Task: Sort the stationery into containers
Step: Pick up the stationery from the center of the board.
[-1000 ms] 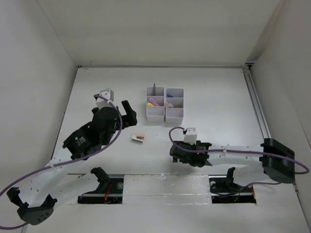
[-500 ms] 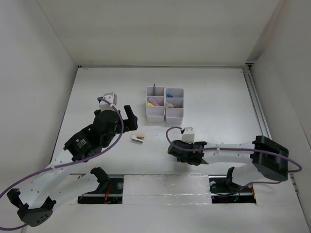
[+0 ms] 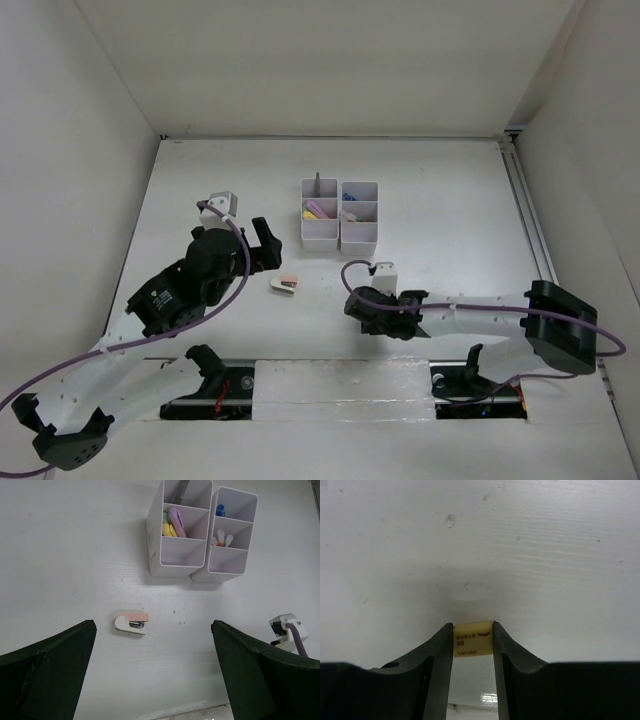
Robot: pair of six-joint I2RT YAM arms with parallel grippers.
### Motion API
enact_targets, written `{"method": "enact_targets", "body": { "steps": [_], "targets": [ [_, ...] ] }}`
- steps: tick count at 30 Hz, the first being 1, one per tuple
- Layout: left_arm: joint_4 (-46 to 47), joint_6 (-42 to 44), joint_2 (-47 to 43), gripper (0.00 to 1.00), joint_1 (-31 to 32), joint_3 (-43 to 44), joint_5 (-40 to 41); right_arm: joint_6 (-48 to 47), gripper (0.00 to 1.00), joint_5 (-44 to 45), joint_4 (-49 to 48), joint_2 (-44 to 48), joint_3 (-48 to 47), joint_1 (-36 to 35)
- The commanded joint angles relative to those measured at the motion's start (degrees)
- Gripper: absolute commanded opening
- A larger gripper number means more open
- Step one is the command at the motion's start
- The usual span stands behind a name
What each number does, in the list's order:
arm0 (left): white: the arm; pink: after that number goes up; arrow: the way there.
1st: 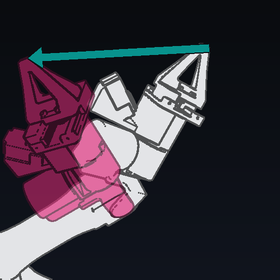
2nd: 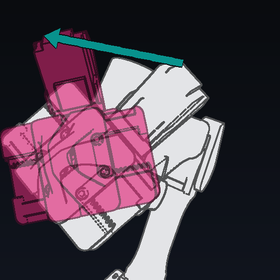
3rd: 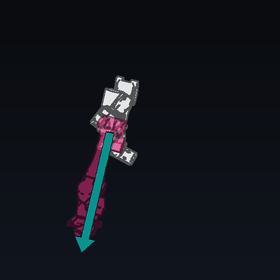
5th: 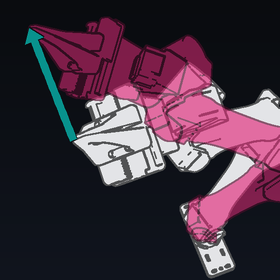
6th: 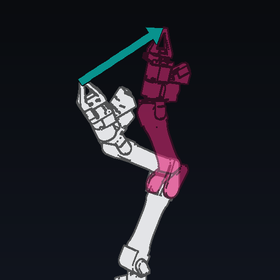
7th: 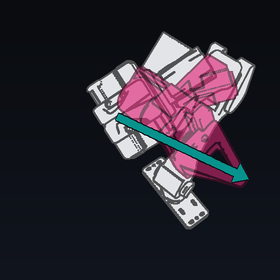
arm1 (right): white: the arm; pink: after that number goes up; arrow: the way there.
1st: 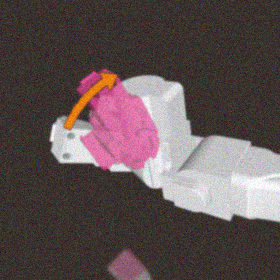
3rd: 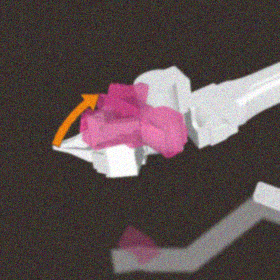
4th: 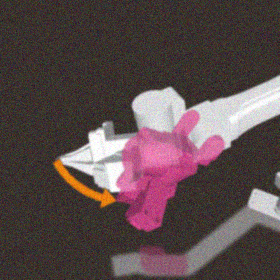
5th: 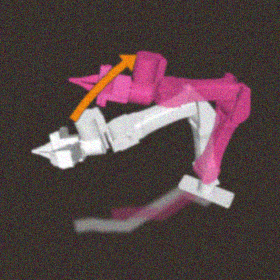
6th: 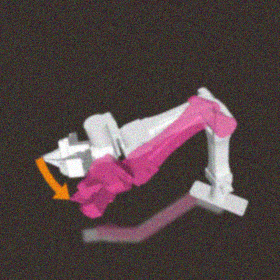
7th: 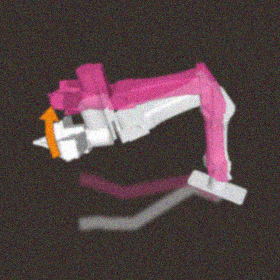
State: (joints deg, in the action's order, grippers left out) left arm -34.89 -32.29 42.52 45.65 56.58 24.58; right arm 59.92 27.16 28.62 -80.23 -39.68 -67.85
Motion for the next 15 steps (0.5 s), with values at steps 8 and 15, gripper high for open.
{"method": "enact_targets", "body": {
  "steps": [8,15],
  "targets": [
    [2.2,0.3,-0.5,1.00,0.0,-1.3,1.2,-14.9,0.00,6.9,-2.6,-4.8,-18.4,6.3],
    [2.2,0.3,-0.5,1.00,0.0,-1.8,1.2,-27.0,0.00,2.3,-4.6,-9.9,-29.0,18.5]
  ]
}}
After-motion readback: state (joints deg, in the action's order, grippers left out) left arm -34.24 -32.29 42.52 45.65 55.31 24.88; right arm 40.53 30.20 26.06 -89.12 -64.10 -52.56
